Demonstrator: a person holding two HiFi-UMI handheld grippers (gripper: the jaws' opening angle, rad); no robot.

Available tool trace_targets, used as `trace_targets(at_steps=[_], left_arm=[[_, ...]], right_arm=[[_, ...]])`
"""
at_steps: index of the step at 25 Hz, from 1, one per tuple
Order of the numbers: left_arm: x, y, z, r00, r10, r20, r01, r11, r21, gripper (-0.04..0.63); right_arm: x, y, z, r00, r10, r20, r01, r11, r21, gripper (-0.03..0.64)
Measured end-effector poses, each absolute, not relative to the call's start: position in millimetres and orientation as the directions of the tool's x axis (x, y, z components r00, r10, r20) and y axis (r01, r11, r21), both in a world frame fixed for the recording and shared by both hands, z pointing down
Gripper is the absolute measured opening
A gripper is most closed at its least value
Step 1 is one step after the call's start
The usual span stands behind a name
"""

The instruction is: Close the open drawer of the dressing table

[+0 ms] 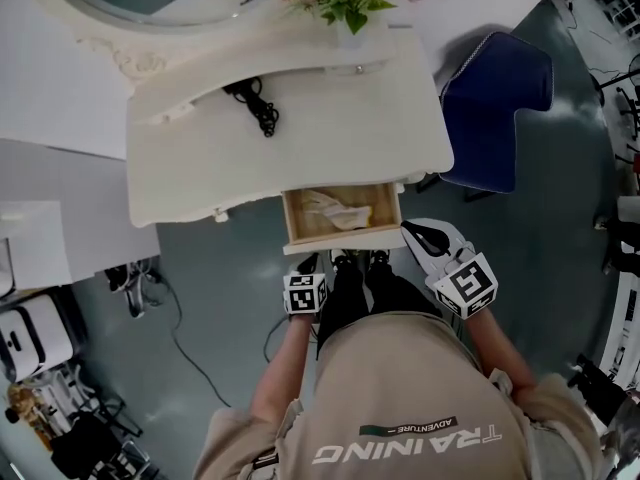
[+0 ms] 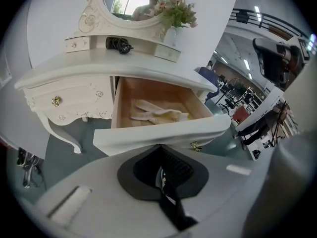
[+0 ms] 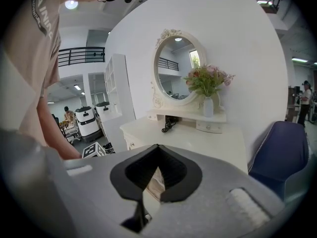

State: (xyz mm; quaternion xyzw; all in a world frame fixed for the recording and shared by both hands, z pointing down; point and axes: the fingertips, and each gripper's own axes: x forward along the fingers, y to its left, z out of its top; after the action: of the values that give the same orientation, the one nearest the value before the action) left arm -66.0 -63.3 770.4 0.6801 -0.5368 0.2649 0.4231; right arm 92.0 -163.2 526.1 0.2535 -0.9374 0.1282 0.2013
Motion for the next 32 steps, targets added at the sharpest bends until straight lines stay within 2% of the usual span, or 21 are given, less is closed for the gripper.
trace_targets(at_steps=[15, 32], left_arm=[[-67.4, -77.0, 781.4, 0.331, -0.456, 0.826, -0.943, -0.13, 0.306, 0.018], [-77.2, -120.3, 783.0, 0.351, -0.453, 0.82, -0.936, -0.166, 0.31, 0.018]], right_arm=[[89.5, -179.5, 524.4, -0.759, -0.472, 0.448, -0.579, 0.804, -0.134, 0.003], [84.3, -198.7, 511.8, -0.731, -0.511, 0.452, -0.615, 0.781, -0.112, 0.003]])
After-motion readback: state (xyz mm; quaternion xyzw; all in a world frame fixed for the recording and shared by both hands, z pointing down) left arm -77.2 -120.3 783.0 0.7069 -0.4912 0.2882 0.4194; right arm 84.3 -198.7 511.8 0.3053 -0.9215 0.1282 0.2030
